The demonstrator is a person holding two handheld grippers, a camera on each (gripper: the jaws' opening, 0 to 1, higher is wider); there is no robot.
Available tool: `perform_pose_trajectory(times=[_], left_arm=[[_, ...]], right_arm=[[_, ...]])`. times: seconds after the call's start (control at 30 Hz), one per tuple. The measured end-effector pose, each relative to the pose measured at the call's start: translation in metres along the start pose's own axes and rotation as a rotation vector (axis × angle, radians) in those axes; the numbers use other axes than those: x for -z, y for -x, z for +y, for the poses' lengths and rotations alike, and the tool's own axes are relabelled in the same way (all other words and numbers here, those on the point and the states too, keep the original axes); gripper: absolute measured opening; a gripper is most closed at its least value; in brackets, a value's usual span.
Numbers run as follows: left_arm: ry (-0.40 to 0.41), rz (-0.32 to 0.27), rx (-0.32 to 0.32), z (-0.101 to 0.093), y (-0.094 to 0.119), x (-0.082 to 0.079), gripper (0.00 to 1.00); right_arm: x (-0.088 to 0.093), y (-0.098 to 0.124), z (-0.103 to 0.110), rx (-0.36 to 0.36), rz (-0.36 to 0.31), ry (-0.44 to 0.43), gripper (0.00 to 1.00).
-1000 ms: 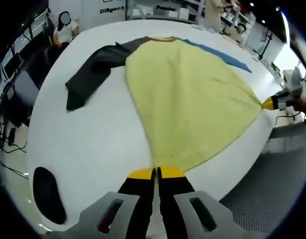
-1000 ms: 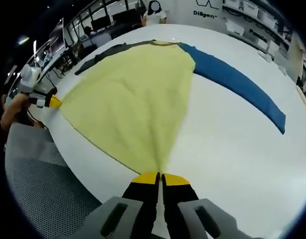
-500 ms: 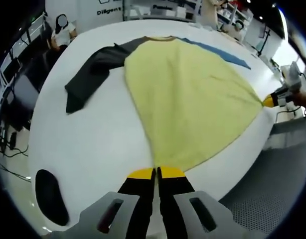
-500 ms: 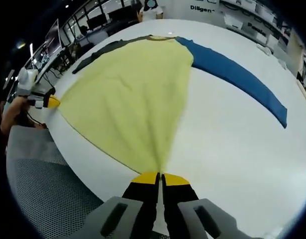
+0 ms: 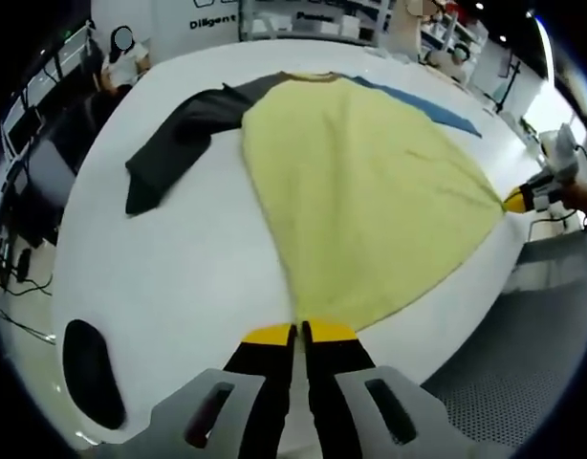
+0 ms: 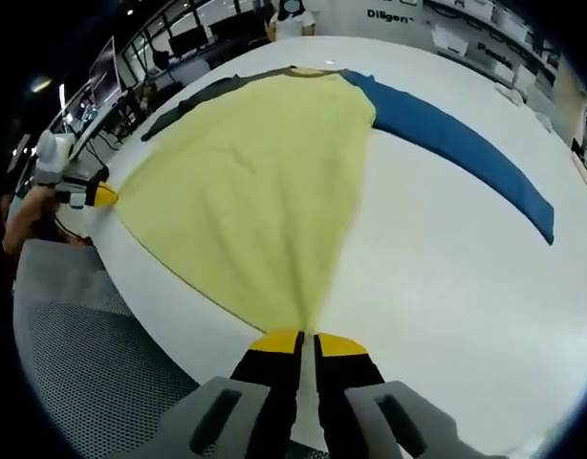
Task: Fold the garment on the visible template until the final outline fits inside the template.
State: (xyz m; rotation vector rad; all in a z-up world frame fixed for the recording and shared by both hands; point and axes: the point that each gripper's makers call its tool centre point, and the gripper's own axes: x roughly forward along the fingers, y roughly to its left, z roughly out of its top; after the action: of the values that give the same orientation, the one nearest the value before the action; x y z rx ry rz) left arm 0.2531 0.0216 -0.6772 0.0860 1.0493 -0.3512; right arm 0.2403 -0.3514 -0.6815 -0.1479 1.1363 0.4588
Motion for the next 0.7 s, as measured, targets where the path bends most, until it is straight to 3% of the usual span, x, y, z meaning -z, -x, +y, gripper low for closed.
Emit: perform_pose_trajectory(times=[0.17, 0.3, 0.4, 0.5, 0.6, 0.7], left_arm=[[0.015, -0.050, 0.013, -0.007, 0.003, -0.006, 0.22], [0.044, -0.129, 0.033, -0.014, 0.008, -0.018, 0.34], [0.046, -0.168, 0.032, -0.018, 0.014, -0.025, 0.44], [0.017, -0.195, 0.019, -0.022, 0.020, -0.033, 0.55], [-0.002, -0.238, 0.009, -0.025, 0.026, -0.043, 0.72], [-0.016, -0.262, 0.007, -0.027, 0.030, -0.050, 0.83]], right_arm=[[-0.018, 0.009, -0.001, -0.020, -0.102, -0.027, 0.24], [-0.043, 0.023, -0.009, -0.004, -0.229, -0.037, 0.47], [-0.054, 0.031, -0.014, -0.007, -0.280, -0.051, 0.60], [-0.070, 0.041, -0.020, -0.006, -0.348, -0.068, 0.69], [-0.081, 0.049, -0.031, 0.003, -0.397, -0.091, 0.78], [-0.087, 0.055, -0.040, 0.004, -0.413, -0.111, 0.83]])
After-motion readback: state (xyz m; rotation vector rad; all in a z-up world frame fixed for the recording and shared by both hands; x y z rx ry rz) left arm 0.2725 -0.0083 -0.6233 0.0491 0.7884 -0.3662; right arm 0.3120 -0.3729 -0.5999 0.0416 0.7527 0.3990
